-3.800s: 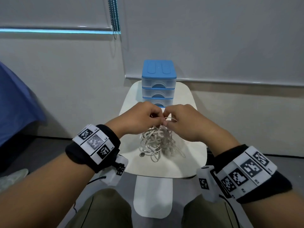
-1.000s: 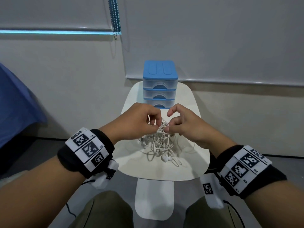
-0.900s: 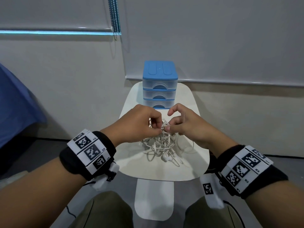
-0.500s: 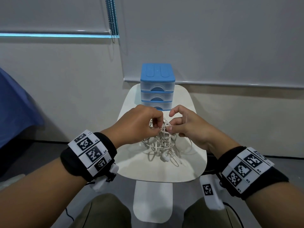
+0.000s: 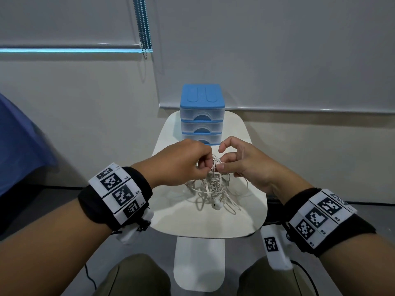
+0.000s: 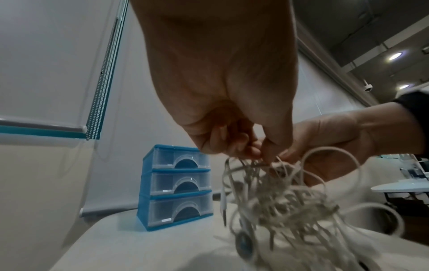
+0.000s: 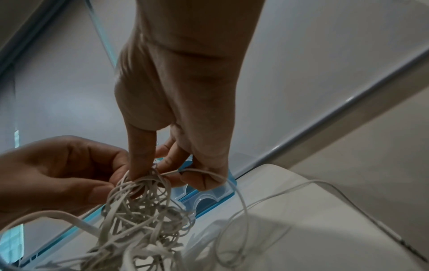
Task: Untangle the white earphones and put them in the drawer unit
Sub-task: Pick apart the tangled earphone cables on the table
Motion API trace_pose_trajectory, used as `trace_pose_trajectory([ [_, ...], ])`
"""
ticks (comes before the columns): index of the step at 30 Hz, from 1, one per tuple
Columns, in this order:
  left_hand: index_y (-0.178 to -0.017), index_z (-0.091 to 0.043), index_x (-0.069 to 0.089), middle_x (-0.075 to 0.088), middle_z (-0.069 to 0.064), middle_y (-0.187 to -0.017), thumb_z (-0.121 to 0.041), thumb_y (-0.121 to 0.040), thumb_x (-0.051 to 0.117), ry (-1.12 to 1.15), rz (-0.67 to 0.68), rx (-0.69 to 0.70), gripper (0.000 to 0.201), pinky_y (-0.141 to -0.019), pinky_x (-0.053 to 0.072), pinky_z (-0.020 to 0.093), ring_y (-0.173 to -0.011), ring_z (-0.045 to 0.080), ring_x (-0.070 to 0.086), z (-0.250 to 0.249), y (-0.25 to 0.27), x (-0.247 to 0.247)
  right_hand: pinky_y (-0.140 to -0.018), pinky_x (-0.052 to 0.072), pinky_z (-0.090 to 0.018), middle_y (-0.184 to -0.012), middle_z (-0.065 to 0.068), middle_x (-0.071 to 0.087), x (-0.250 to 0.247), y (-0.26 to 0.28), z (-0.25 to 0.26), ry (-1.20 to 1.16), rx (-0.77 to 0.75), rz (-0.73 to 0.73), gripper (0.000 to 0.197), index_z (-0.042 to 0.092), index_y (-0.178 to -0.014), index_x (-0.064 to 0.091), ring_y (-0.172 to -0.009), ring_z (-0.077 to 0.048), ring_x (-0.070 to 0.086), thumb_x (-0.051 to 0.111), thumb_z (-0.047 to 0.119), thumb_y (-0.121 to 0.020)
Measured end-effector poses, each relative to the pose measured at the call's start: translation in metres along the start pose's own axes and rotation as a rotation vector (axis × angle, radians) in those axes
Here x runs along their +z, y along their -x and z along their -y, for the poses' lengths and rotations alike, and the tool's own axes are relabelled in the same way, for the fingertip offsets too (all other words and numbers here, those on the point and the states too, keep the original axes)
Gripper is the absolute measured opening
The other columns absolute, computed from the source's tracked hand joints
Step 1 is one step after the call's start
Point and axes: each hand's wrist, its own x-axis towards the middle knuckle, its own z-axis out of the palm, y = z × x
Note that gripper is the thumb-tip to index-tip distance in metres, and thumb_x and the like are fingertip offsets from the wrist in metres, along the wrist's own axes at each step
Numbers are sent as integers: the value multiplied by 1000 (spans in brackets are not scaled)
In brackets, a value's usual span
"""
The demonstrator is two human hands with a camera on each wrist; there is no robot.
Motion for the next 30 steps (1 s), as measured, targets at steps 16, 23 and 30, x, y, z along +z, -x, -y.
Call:
trace_pose_trajectory([
  [16,-93,-17,57,60,-4,-89,-20,-104,56,414,-121,-171,11,-73,41,26,-77,6,50,-7,-1,-17,-54,41,-19,-77,3,69,21,1,30,525,-190,-208,19,18,-73,76,-52,-9,53,77,26,-90],
  [23,-110,-12,57,69,-9,-110,-21,-100,67,694,-127,-140,17,-97,49,28,-108,3,63,1,3,-5,-69,55,-51,-74,-11,67,19,0,41,521,-347,-368,31,19,-73,77,-72,-30,63,68,45,-87],
  [30,-96,-39,67,60,-25,-111,-60,-75,71,366,-64,-162,30,-110,38,56,-120,11,55,6,-7,18,-62,49,-40,-60,-6,60,22,1,60,568,-406,-477,43,7,-68,56,-62,-23,60,58,34,-102],
])
